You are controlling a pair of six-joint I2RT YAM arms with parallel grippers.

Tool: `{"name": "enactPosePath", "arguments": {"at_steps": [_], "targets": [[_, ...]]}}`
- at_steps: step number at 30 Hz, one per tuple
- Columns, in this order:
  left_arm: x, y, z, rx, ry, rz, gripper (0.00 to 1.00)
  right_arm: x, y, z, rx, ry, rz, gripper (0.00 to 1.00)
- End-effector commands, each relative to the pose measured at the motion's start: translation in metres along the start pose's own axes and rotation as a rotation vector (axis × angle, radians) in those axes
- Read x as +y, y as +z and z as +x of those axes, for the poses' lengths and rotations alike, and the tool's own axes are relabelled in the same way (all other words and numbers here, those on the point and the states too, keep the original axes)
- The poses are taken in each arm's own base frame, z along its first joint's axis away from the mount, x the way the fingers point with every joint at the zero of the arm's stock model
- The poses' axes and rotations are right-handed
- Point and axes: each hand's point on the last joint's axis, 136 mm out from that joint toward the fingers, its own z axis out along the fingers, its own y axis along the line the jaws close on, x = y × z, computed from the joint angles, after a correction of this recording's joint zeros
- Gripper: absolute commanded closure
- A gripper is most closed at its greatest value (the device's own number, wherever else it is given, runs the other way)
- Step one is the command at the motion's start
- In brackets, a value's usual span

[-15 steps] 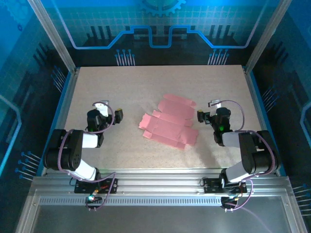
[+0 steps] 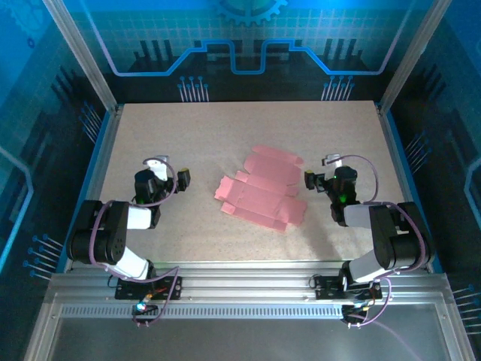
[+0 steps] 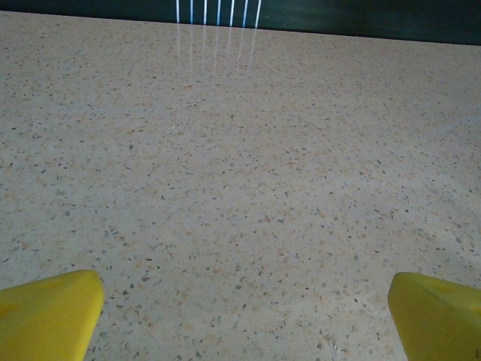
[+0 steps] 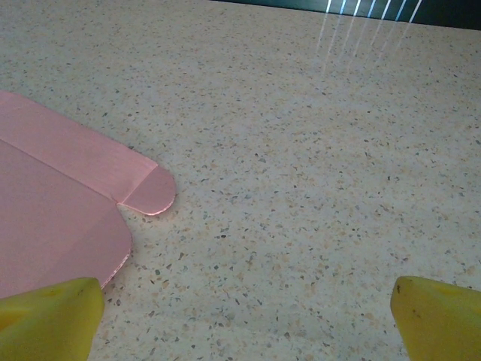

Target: Fold the paper box

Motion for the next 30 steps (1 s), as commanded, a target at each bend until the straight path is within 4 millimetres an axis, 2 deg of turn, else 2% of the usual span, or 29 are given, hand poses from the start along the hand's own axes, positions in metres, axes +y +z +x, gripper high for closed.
{"name": "enactPosePath", "arguments": {"at_steps": [1, 5, 8, 13, 16, 19, 22, 25, 28, 30], "targets": [[0.001, 0.004, -0.012, -0.038, 0.009, -0.007, 0.01, -0.005, 0.002, -0.015, -0.047, 0.017, 0.008, 0.00], [0.004, 0.004, -0.013, -0.038, 0.003, -0.026, 0.01, -0.002, 0.002, -0.018, -0.048, 0.011, -0.007, 0.00], [0.009, 0.003, -0.018, -0.034, -0.012, -0.058, 0.01, 0.001, -0.003, -0.029, -0.040, -0.004, -0.026, 0.00], [0.005, -0.024, -0.041, -0.086, -0.006, -0.075, 0.01, 0.000, -0.022, -0.045, -0.023, -0.003, -0.015, 0.00], [0.004, -0.044, -0.058, -0.084, -0.081, -0.108, 0.01, 0.002, -0.037, -0.058, 0.003, 0.041, -0.029, 0.00], [-0.027, -0.055, -0.076, -0.082, -0.009, -0.063, 0.01, 0.003, -0.052, -0.066, 0.063, 0.127, -0.046, 0.00], [-0.064, -0.056, -0.083, -0.028, 0.012, 0.029, 0.01, 0.011, -0.064, -0.067, 0.121, 0.245, -0.122, 0.00], [-0.096, -0.050, -0.076, 0.083, -0.047, 0.104, 0.01, 0.022, -0.072, -0.059, 0.221, 0.343, -0.184, 0.00], [-0.137, -0.044, -0.068, 0.163, -0.030, 0.195, 0.01, 0.042, -0.086, -0.051, 0.289, 0.441, -0.283, 0.00], [-0.164, -0.039, -0.061, 0.209, -0.012, 0.265, 0.01, 0.051, -0.095, -0.037, 0.358, 0.530, -0.316, 0.00]]}}
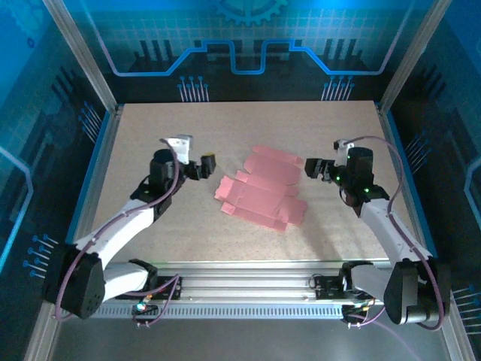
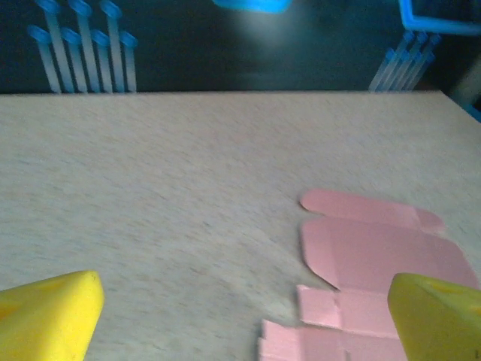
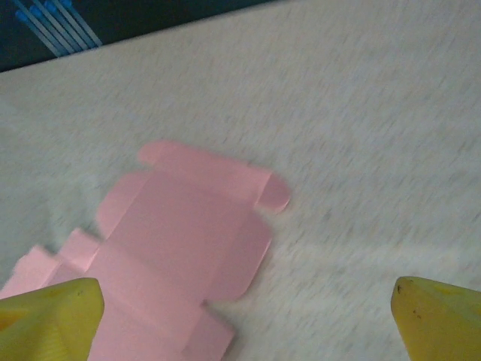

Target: Fold the paper box

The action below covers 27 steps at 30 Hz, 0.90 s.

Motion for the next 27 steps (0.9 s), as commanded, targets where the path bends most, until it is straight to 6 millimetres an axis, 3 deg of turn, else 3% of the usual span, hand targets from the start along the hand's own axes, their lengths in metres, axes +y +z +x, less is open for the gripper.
{"name": "enactPosePath", "arguments": {"at_steps": [1, 7, 12, 18, 23, 27], "targets": [[-0.031, 0.013, 0.034, 0.178, -0.026, 0.079, 0.01, 0.015, -0.012, 0.050, 0.204, 0.223, -0.092, 0.00], [-0.055, 0.036, 0.045, 0.240, -0.005, 0.140, 0.01, 0.023, -0.028, 0.111, 0.355, 0.322, -0.118, 0.04], [-0.060, 0.049, 0.057, 0.286, -0.030, 0.160, 0.01, 0.029, -0.022, 0.150, 0.453, 0.345, -0.130, 0.12], [-0.060, 0.050, 0.061, 0.292, -0.035, 0.159, 0.01, 0.044, -0.005, 0.169, 0.513, 0.366, -0.177, 0.21], [-0.056, 0.046, 0.062, 0.288, -0.026, 0.146, 0.01, 0.042, 0.009, 0.183, 0.566, 0.363, -0.151, 0.34], [-0.053, 0.043, 0.063, 0.282, -0.011, 0.131, 0.01, 0.038, 0.014, 0.183, 0.560, 0.349, -0.129, 0.51]]}}
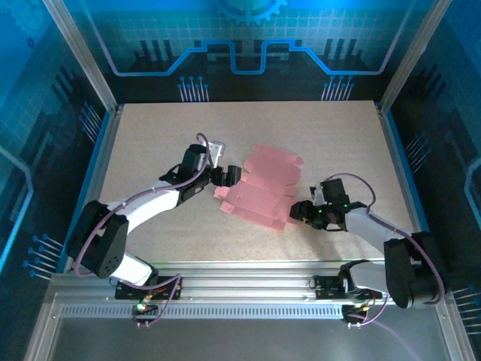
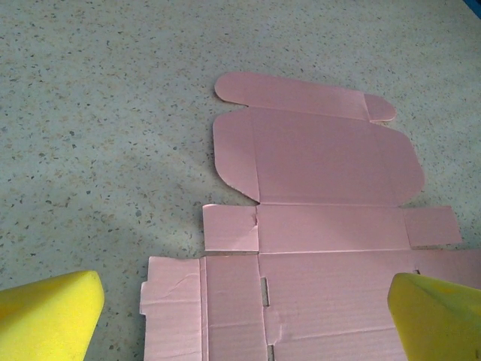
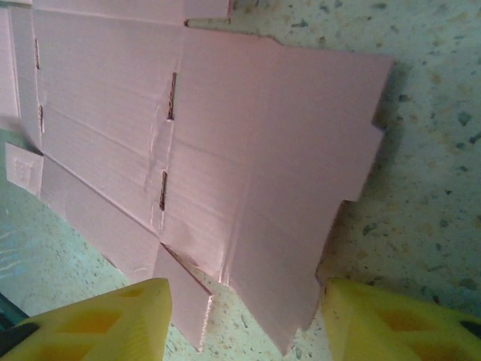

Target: Fold the paper box

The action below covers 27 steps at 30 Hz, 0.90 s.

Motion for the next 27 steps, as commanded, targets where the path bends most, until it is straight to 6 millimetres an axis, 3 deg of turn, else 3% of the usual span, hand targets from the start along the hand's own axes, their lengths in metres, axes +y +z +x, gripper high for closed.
{"name": "enactPosePath", "arguments": {"at_steps": [1, 5, 8, 11, 15, 20, 23, 27], "targets": [[-0.002, -0.008, -0.002, -0.011, 0.003, -0.003, 0.01, 0.006, 0.001, -0.009, -0.029, -0.027, -0.005, 0.52], [-0.001, -0.008, -0.002, -0.010, 0.006, -0.007, 0.01, 0.002, 0.006, -0.014, -0.019, -0.036, 0.014, 0.59], [-0.001, -0.009, -0.001, -0.012, 0.008, -0.008, 0.01, 0.002, 0.009, -0.019, -0.016, -0.055, 0.020, 0.70], [0.000, -0.010, -0.001, -0.012, 0.012, -0.014, 0.01, 0.004, 0.006, -0.033, -0.029, -0.097, 0.030, 0.88], [0.002, -0.011, -0.002, -0.006, 0.029, -0.026, 0.01, 0.014, -0.001, -0.059, -0.002, -0.189, 0.030, 0.98], [0.003, -0.014, -0.012, -0.004, 0.069, -0.047, 0.01, 0.033, -0.004, -0.087, 0.110, -0.351, 0.074, 1.00], [0.002, -0.012, -0.015, 0.015, 0.087, -0.046, 0.01, 0.032, 0.001, -0.105, 0.180, -0.445, 0.170, 1.00], [-0.010, -0.009, -0.024, 0.008, 0.102, 0.011, 0.01, 0.063, 0.004, -0.137, 0.165, -0.615, 0.204, 1.00]]}}
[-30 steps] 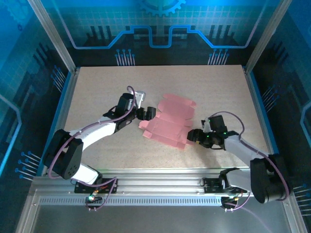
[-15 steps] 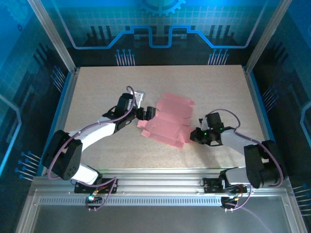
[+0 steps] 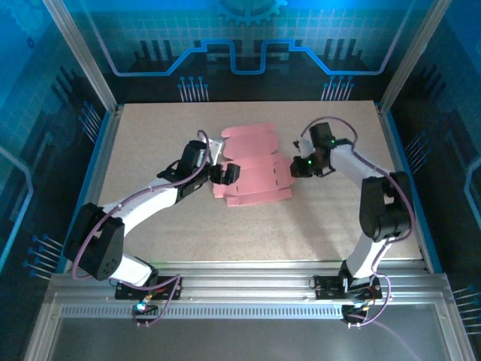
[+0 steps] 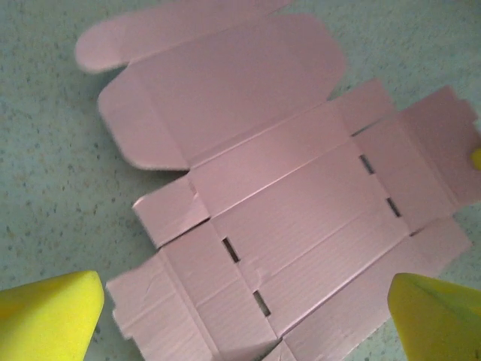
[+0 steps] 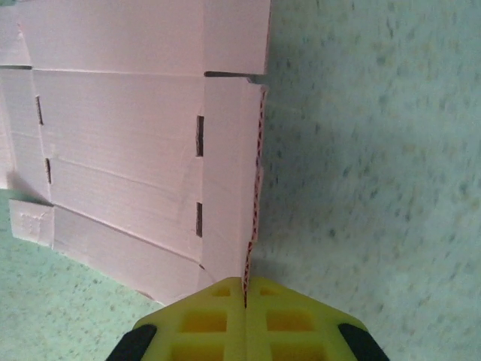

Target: Fold the paper box

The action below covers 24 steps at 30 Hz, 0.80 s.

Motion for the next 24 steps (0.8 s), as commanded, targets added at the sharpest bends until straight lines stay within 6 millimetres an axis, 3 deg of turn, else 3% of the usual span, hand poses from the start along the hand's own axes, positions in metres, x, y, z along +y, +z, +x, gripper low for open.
{"name": "enactPosePath", "arguments": {"at_steps": [1, 6, 12, 17, 20, 24], "targets": [[-0.014, 0.000, -0.013, -0.005, 0.053, 0.068, 0.01, 0.015, -0.005, -0.003, 0.082, -0.211, 0.053, 1.00], [-0.034, -0.005, -0.038, -0.069, 0.169, 0.159, 0.01, 0.042, -0.011, -0.031, 0.048, -0.512, 0.143, 1.00], [-0.040, -0.013, -0.057, -0.094, 0.289, 0.206, 0.01, 0.072, -0.031, -0.045, -0.006, -0.760, 0.121, 1.00], [-0.054, -0.025, -0.079, -0.141, 0.343, 0.376, 0.01, 0.078, -0.046, -0.065, -0.017, -0.913, 0.142, 1.00], [-0.051, -0.022, -0.100, -0.167, 0.340, 0.437, 0.01, 0.086, -0.050, -0.086, -0.069, -0.964, 0.130, 1.00], [-0.032, 0.000, -0.113, -0.079, 0.278, 0.401, 0.01, 0.087, -0.045, -0.101, -0.074, -1.009, 0.148, 1.00]]}}
